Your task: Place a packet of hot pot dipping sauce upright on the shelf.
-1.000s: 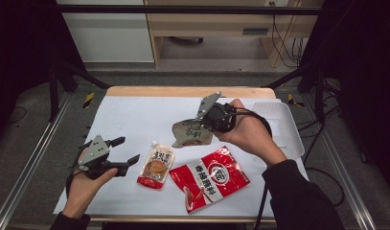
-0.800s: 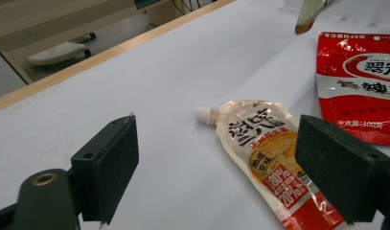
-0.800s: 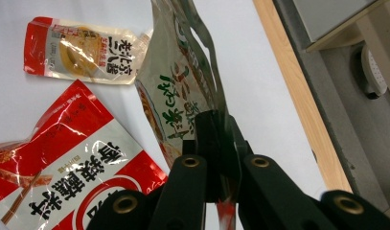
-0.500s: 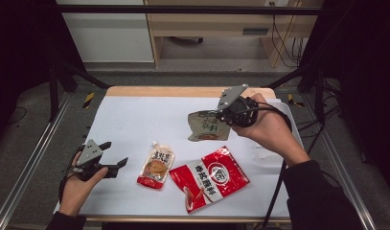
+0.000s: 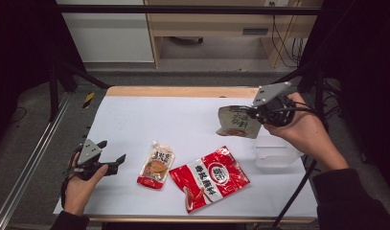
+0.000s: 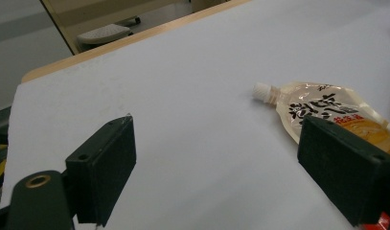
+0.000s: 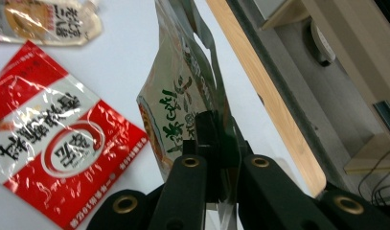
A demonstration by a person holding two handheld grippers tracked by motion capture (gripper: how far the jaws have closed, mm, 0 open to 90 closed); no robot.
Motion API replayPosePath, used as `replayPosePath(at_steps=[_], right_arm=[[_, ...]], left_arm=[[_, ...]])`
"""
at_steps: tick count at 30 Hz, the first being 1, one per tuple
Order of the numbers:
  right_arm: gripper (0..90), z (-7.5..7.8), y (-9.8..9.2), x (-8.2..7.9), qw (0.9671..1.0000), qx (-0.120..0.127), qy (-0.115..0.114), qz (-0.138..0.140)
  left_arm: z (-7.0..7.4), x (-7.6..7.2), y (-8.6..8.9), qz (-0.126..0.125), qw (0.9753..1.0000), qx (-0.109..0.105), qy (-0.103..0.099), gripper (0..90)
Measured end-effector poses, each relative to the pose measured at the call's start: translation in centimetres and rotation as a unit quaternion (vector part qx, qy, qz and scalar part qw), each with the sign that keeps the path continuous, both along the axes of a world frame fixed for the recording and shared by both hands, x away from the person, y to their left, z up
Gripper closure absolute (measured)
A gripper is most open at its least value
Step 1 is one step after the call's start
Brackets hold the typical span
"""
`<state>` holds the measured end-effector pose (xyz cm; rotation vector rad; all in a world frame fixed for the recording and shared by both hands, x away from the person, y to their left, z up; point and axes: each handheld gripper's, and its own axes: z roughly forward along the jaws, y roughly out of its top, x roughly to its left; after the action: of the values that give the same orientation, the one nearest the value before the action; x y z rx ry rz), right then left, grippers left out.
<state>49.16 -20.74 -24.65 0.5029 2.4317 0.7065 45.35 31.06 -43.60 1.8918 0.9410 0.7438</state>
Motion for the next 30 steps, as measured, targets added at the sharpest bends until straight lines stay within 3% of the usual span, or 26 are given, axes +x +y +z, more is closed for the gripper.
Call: replayPosePath(at_steps=[10, 13, 15, 30], right_arm=[[90.0, -0.1, -4.4, -1.1, 0.9994, 0.011, -0.008, -0.031], [90.0, -0.4, -5.5, -1.1, 0.999, 0.013, -0.005, -0.041], [90.0, -0.5, -6.2, -1.1, 0.9988, 0.013, -0.002, -0.048], [90.0, -1.6, -10.4, -2.0, 0.9965, 0.027, 0.001, -0.08]], left_arm=[[-0.1, 0.1, 0.9, 0.02, 0.9998, -0.007, 0.0, 12.6], [0.0, 0.2, 1.0, 0.035, 0.9993, 0.006, 0.014, 12.5], [-0.2, 0.3, 1.3, 0.042, 0.999, 0.003, 0.017, 12.6], [-0.5, 0.4, 1.8, 0.055, 0.9983, -0.002, 0.021, 12.4]])
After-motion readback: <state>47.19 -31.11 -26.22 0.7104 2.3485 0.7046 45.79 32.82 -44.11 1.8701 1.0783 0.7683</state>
